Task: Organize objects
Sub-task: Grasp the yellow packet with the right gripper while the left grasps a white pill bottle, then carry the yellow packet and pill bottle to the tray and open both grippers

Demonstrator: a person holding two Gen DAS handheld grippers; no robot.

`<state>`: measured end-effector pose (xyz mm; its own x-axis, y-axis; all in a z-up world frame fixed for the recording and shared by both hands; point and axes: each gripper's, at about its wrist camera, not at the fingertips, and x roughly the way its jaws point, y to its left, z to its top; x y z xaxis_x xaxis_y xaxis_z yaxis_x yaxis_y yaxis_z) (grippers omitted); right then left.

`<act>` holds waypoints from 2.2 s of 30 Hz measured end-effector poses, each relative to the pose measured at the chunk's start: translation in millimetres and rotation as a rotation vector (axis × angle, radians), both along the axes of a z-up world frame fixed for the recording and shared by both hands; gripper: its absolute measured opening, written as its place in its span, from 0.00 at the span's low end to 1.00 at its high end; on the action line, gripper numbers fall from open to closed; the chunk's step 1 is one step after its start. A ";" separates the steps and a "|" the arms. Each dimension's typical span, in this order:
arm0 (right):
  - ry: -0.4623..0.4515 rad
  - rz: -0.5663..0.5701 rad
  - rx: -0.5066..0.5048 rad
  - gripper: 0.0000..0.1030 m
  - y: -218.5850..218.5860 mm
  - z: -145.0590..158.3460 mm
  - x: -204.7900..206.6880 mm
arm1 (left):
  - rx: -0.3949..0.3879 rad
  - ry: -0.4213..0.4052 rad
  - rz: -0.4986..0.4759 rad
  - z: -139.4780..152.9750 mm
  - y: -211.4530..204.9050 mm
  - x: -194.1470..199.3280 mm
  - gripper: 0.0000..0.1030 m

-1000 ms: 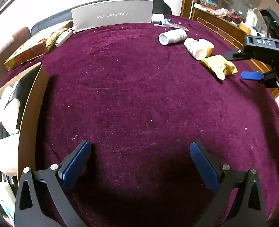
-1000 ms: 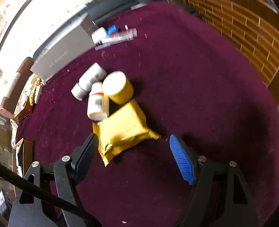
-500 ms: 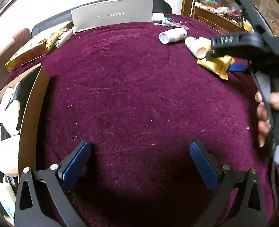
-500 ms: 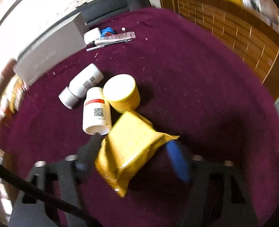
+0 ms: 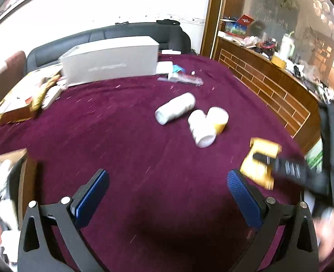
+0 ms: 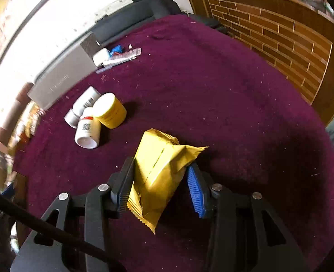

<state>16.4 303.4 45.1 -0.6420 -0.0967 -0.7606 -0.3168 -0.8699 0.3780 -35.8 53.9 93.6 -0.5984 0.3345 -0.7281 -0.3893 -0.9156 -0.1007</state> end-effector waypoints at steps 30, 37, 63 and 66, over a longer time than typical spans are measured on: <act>0.012 -0.016 0.018 0.44 -6.4 0.5 2.6 | -0.125 -0.077 -0.081 -45.8 82.1 -77.4 0.28; 0.006 -0.009 0.078 0.44 -13.9 1.1 0.7 | -0.035 -0.072 -0.100 -24.3 48.0 -43.6 0.28; 0.087 0.024 -0.031 0.41 -17.3 13.4 9.5 | 0.125 0.098 0.454 31.0 -312.9 137.4 0.28; 0.117 0.086 -0.044 0.41 -44.8 34.7 19.6 | 0.111 0.117 0.493 22.6 -336.6 147.9 0.28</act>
